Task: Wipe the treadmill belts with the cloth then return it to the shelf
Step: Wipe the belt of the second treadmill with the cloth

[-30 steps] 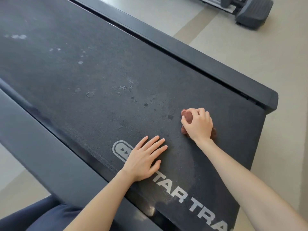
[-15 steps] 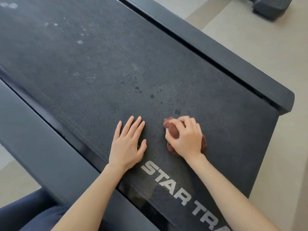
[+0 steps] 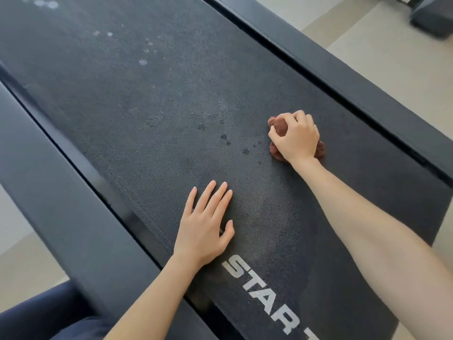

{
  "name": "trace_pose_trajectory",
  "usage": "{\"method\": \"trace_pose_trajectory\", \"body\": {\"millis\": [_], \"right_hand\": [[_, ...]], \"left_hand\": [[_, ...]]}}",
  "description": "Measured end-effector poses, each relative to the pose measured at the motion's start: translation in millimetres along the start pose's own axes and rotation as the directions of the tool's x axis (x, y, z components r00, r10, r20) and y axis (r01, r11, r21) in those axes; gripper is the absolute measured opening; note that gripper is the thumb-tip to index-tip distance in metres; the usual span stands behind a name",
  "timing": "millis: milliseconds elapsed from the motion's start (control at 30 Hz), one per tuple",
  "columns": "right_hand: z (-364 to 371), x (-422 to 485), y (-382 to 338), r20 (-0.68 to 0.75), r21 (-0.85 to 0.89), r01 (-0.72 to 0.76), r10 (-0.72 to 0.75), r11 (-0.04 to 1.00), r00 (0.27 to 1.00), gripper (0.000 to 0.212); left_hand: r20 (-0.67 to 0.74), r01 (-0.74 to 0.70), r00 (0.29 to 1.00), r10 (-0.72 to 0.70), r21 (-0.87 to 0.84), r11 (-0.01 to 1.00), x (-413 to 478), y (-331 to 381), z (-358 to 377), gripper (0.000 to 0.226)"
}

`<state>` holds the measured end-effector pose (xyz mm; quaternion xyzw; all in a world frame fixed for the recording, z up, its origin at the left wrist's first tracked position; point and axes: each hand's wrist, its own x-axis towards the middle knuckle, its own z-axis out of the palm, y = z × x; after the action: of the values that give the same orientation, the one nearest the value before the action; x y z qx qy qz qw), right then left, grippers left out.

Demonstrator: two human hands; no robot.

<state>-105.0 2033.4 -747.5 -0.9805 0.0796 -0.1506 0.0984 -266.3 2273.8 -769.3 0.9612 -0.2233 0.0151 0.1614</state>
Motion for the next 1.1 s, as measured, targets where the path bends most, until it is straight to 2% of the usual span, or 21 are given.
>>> {"method": "trace_pose_trajectory", "body": {"millis": [133,233,367,533,600,700,767,1000,1100], "right_hand": [[-9.9,-29.1,-12.2,0.038,0.024,0.053,-0.054,0.998,0.998,0.032],[-21.6,-70.5,-25.5,0.048,0.061,0.132,-0.135,0.989,0.990,0.028],[-41.9,-133.5,-35.6,0.071,0.100,0.162,-0.169,0.982,0.983,0.027],[-60.4,-236.2,-43.2,0.121,0.174,0.261,-0.284,0.950,0.951,0.030],[-61.7,-255.3,-42.5,0.123,0.185,0.308,-0.333,0.933,0.935,0.031],[-55.2,-234.1,-45.0,0.063,0.165,0.378,-0.392,0.911,0.918,0.027],[-47.0,-207.1,-51.0,0.009,0.163,0.370,-0.376,0.915,0.926,0.024],[-11.0,-82.9,-74.1,0.012,0.096,0.141,-0.142,0.985,0.990,0.028],[-0.8,-46.6,-78.6,0.065,0.033,0.109,-0.111,0.993,0.992,0.034]], "left_hand": [[0.014,0.000,1.000,-0.001,0.010,1.000,-0.4,1.2,-1.8,0.058],[0.030,0.016,0.999,-0.017,0.016,1.000,-1.0,2.1,-4.2,0.057],[0.080,0.029,0.996,-0.031,0.024,0.999,-2.2,5.4,-11.7,0.058],[0.046,0.203,0.978,-0.205,0.041,0.978,-18.1,-8.1,-24.4,0.057],[0.054,0.229,0.971,-0.232,0.056,0.972,-25.0,-13.2,-26.4,0.058],[0.085,0.229,0.968,-0.235,0.067,0.971,-24.9,-11.3,-24.0,0.060],[0.092,0.224,0.969,-0.231,0.081,0.971,-23.3,-10.4,-20.5,0.060],[0.061,0.216,0.973,-0.221,0.078,0.973,-22.3,-13.0,-16.7,0.059],[0.057,0.220,0.973,-0.225,0.084,0.972,-21.7,-12.5,-17.4,0.059]]}}
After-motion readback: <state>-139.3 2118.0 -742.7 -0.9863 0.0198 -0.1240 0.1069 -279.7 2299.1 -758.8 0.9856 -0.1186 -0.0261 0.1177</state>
